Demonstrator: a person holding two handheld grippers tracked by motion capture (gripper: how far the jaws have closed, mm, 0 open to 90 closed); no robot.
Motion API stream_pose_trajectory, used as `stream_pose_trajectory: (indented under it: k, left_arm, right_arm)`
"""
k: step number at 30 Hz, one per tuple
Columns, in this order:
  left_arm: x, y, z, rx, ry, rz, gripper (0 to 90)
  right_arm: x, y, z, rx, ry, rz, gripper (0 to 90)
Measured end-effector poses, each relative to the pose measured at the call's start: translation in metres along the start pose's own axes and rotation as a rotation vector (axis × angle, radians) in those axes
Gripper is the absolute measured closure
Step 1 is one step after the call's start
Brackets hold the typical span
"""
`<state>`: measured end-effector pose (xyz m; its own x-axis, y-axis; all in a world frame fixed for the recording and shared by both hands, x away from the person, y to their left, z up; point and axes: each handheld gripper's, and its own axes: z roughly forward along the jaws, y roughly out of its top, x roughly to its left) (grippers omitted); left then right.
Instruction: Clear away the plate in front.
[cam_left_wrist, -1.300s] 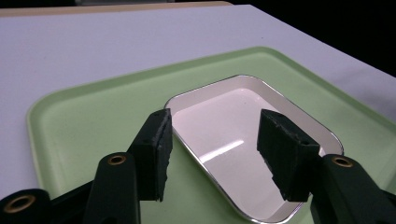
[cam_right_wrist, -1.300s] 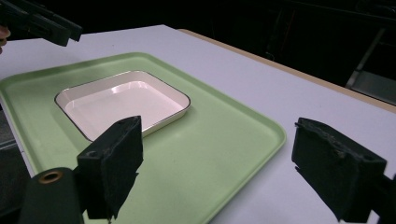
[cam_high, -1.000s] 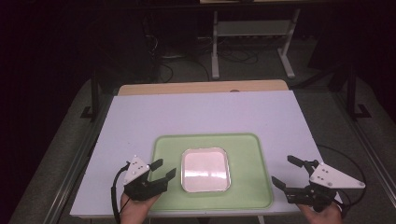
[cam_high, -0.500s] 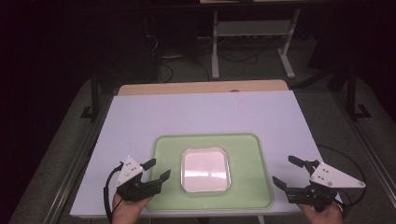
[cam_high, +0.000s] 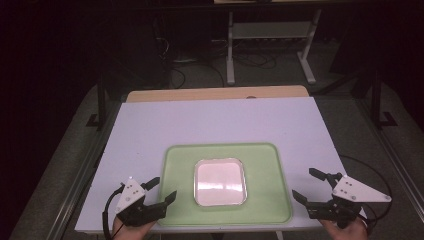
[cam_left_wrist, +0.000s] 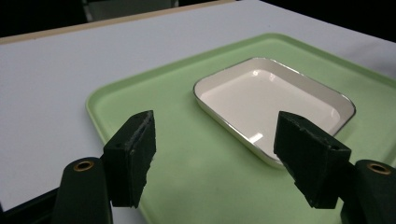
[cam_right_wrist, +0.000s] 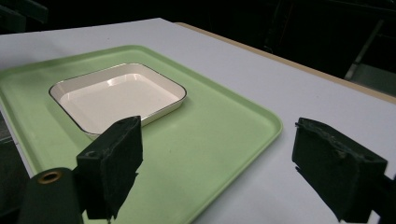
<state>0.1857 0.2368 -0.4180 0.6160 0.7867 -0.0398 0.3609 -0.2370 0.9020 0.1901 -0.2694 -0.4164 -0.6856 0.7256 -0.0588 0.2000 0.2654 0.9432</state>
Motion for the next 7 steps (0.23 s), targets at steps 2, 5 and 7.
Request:
stream_pose_trajectory:
  k: [2,5,7]
  left_arm:
    - [0.0005,-0.0027,-0.0004,0.004,-0.001,-0.003,28.9]
    - [0.0019,-0.0028,0.0002,-0.004,-0.001,-0.02,28.8]
    - [0.0025,-0.0027,0.001,-0.003,0.0,-0.02,28.6]
  right_arm:
    - [0.0009,-0.0011,-0.0005,0.0,0.005,0.005,15.2]
    - [0.0043,-0.0024,0.0006,0.001,0.016,0.007,15.3]
    - [0.0051,-0.0024,0.0021,0.004,0.023,0.002,15.3]
